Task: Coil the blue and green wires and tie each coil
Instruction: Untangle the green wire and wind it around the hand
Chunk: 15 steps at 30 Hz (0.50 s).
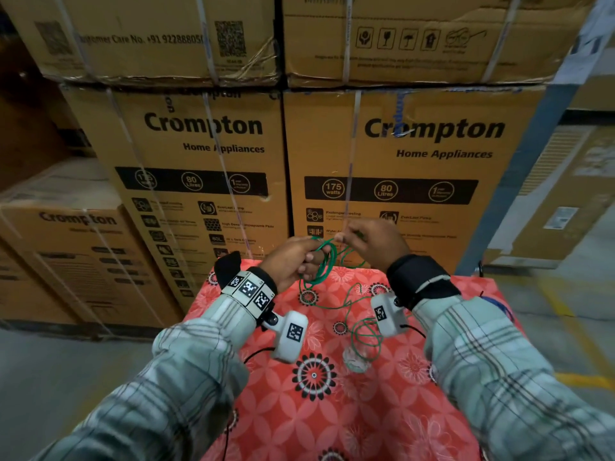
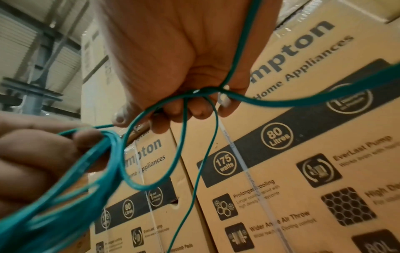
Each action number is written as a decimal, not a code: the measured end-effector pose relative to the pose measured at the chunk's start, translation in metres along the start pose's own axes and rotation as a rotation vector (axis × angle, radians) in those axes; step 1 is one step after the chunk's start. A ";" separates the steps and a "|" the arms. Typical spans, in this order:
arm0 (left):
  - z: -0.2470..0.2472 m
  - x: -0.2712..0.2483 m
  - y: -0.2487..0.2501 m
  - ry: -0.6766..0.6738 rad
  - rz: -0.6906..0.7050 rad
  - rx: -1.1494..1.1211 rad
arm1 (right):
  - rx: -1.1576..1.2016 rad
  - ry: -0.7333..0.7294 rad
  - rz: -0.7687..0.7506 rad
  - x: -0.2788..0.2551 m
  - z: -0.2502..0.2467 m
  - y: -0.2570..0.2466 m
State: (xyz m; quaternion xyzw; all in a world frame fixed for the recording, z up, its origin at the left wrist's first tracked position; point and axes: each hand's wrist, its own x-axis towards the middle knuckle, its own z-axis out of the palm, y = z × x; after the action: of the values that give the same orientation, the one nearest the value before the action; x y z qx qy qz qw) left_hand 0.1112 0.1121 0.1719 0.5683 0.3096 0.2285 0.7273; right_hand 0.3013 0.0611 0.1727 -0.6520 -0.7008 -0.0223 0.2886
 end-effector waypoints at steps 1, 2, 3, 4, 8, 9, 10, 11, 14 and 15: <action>0.002 -0.001 0.000 -0.008 -0.009 -0.019 | 0.023 -0.013 0.009 -0.001 0.002 0.005; 0.003 0.000 0.000 0.000 -0.002 -0.024 | 0.026 -0.026 0.007 -0.003 0.003 0.010; 0.004 -0.001 0.000 0.019 0.020 -0.021 | 0.013 -0.041 -0.002 -0.005 0.005 0.014; 0.004 -0.002 0.002 0.043 0.052 -0.027 | -0.013 -0.064 -0.010 -0.008 0.007 0.018; -0.002 -0.001 0.023 0.060 0.142 -0.227 | -0.081 -0.168 0.055 -0.024 0.017 0.029; -0.001 -0.001 0.030 0.051 0.147 -0.297 | -0.060 -0.159 0.074 -0.028 0.020 0.030; 0.000 0.000 0.036 0.049 0.157 -0.367 | -0.030 -0.138 0.086 -0.030 0.025 0.030; 0.001 0.002 0.043 0.052 0.174 -0.439 | -0.003 -0.111 0.096 -0.032 0.030 0.031; 0.002 0.009 0.060 0.085 0.249 -0.615 | 0.028 -0.070 0.123 -0.040 0.041 0.031; 0.001 0.011 0.066 0.105 0.271 -0.658 | 0.031 -0.082 0.140 -0.044 0.044 0.033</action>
State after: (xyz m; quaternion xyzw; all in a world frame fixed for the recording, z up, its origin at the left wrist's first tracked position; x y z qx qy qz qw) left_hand 0.1209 0.1354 0.2334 0.3268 0.1784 0.4392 0.8176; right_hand 0.3144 0.0444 0.1054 -0.6951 -0.6651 0.0356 0.2706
